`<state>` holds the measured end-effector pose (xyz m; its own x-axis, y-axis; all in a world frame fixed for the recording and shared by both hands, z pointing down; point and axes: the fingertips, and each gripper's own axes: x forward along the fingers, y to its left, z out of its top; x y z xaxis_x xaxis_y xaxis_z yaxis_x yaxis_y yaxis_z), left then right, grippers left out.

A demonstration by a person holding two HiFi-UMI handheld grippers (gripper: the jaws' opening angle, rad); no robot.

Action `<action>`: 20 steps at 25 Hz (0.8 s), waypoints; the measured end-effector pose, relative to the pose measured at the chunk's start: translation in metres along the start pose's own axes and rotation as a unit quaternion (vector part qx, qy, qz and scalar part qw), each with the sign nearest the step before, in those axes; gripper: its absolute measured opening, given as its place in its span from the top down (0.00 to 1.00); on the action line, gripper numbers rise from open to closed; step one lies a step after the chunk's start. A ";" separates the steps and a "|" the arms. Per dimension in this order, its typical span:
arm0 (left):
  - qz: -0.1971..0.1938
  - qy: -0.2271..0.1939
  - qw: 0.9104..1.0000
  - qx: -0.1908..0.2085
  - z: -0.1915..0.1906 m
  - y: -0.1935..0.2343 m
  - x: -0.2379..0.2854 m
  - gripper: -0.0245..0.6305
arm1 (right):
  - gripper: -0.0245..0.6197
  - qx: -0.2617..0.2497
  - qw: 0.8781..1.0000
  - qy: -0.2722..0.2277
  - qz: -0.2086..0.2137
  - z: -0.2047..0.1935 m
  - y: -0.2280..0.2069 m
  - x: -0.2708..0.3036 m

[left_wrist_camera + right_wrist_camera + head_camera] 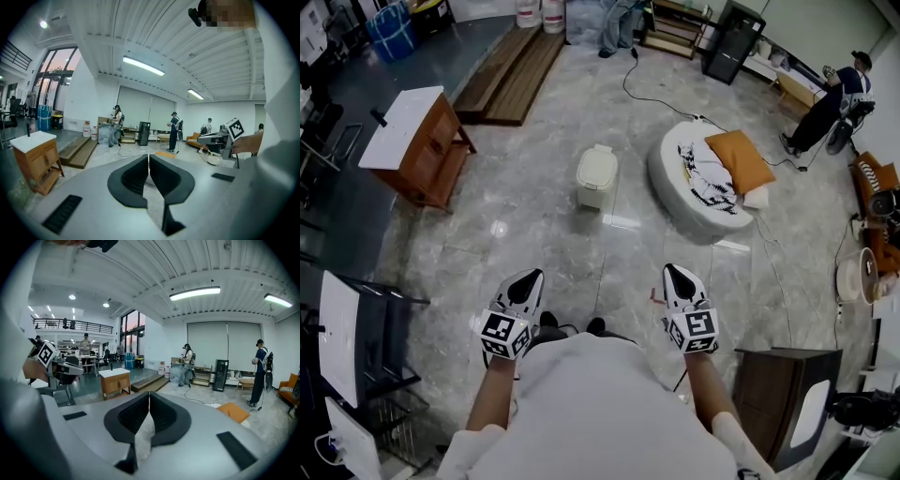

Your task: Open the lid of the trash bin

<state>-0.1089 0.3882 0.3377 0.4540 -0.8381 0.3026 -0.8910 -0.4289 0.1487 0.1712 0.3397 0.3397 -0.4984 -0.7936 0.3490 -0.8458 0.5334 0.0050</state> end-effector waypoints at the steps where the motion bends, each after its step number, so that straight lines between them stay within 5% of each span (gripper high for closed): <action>1: 0.001 0.000 1.000 0.001 0.000 -0.002 0.001 0.93 | 0.91 0.000 1.000 0.000 0.001 -0.001 -0.003 0.000; 20: 0.007 0.004 1.000 -0.004 0.003 -0.006 0.026 0.93 | 0.91 0.002 1.000 0.020 0.008 -0.012 -0.023 0.007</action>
<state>-0.0923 0.3680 0.3420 0.4417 -0.8412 0.3118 -0.8971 -0.4147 0.1523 0.1895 0.3253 0.3539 -0.5046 -0.7722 0.3861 -0.8384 0.5451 -0.0056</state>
